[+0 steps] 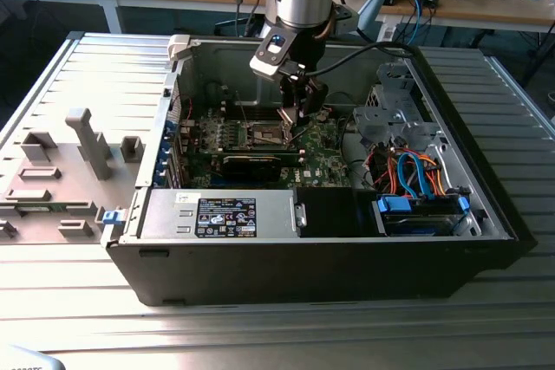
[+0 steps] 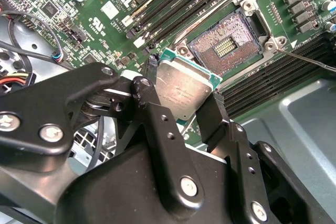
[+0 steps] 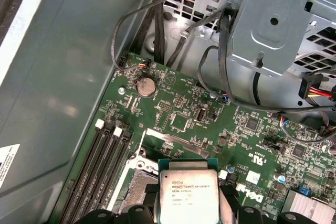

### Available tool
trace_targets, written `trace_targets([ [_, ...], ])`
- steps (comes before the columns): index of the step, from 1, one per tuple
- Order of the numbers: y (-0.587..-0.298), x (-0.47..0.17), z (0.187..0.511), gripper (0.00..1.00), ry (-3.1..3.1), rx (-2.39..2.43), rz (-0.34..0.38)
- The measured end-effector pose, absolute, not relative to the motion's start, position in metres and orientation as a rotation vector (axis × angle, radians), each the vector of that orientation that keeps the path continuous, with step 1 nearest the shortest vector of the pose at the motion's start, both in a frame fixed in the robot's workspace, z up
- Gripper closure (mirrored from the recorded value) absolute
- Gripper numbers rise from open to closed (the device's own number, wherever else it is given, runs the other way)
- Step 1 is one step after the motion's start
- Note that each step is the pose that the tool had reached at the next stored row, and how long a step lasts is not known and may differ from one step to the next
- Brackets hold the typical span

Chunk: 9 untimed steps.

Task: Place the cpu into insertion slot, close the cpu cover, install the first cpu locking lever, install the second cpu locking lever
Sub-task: 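Place the cpu into insertion slot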

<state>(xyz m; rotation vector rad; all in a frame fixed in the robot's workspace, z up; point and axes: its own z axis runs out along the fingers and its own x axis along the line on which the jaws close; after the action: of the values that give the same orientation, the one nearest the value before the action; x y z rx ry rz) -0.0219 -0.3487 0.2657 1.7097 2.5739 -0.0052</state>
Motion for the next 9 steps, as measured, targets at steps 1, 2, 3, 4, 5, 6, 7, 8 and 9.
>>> trace_targets([
  [1, -0.3487, -0.0219, 0.2657, 0.46, 2.573, 1.711, -0.005],
  [2, -0.3487, -0.0219, 0.2657, 0.46, 2.572, 1.712, -0.005],
  [3, -0.3487, -0.0219, 0.2657, 0.46, 2.572, 1.713, -0.005],
  [4, -0.3487, -0.0219, 0.2657, 0.46, 2.571, 1.714, -0.005],
  [5, -0.3487, -0.0219, 0.2657, 0.46, 2.571, 1.715, -0.005],
  [6, -0.3487, -0.0219, 0.2657, 0.46, 2.570, 1.716, -0.005],
  [7, -0.3487, -0.0219, 0.2657, 0.46, 2.569, 1.717, -0.005],
  [8, -0.3487, -0.0219, 0.2657, 0.46, 2.568, 1.719, -0.005],
  [9, -0.3487, -0.0219, 0.2657, 0.46, 2.567, 1.720, -0.005],
])
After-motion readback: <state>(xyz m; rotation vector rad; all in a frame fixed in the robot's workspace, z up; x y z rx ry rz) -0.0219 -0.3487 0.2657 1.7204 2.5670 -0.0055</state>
